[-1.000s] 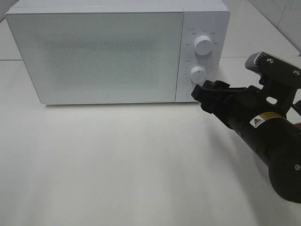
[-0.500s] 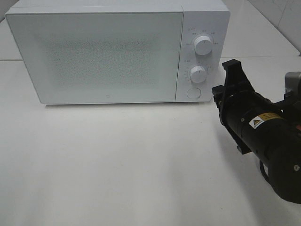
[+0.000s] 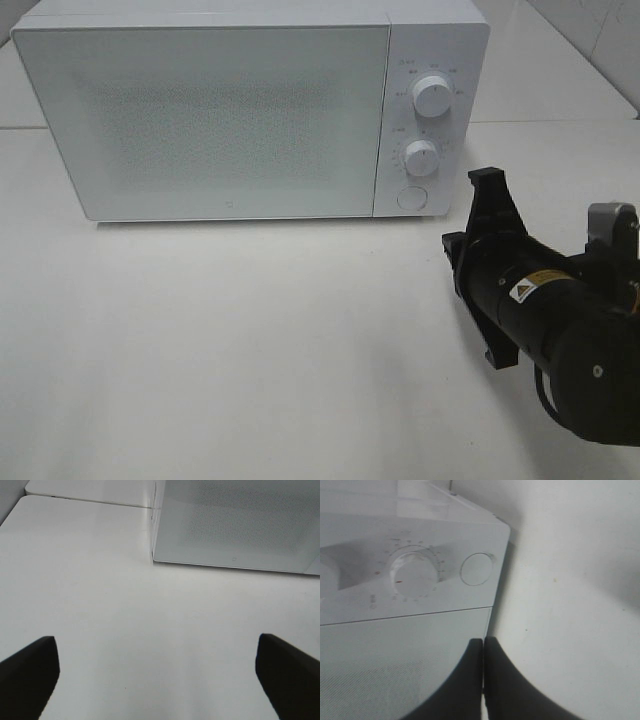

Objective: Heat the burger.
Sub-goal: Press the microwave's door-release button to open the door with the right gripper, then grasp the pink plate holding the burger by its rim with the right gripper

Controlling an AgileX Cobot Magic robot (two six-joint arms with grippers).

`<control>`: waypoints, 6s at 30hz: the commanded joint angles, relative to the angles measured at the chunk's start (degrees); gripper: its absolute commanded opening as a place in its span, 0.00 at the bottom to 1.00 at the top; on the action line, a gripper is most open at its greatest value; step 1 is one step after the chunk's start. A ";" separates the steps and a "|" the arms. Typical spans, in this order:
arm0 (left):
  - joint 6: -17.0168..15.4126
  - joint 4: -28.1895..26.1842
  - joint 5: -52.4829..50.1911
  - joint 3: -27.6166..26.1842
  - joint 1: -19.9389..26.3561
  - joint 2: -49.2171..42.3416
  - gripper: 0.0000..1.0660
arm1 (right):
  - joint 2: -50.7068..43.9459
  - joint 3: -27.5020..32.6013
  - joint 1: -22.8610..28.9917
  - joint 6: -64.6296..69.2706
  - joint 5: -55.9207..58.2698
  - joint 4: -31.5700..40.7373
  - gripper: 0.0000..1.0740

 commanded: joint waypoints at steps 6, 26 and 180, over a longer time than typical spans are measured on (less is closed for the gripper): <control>0.06 -0.23 -0.17 0.00 -0.17 -0.97 0.94 | 6.53 -2.18 -0.06 5.21 -5.96 -0.74 0.00; 0.06 -0.23 -0.17 0.00 -0.17 -0.97 0.94 | 13.06 -12.61 -8.14 9.00 -0.80 -7.39 0.00; 0.06 -0.23 -0.17 0.00 -0.17 -0.97 0.94 | -5.44 -20.63 -16.39 -73.28 68.35 -15.24 0.00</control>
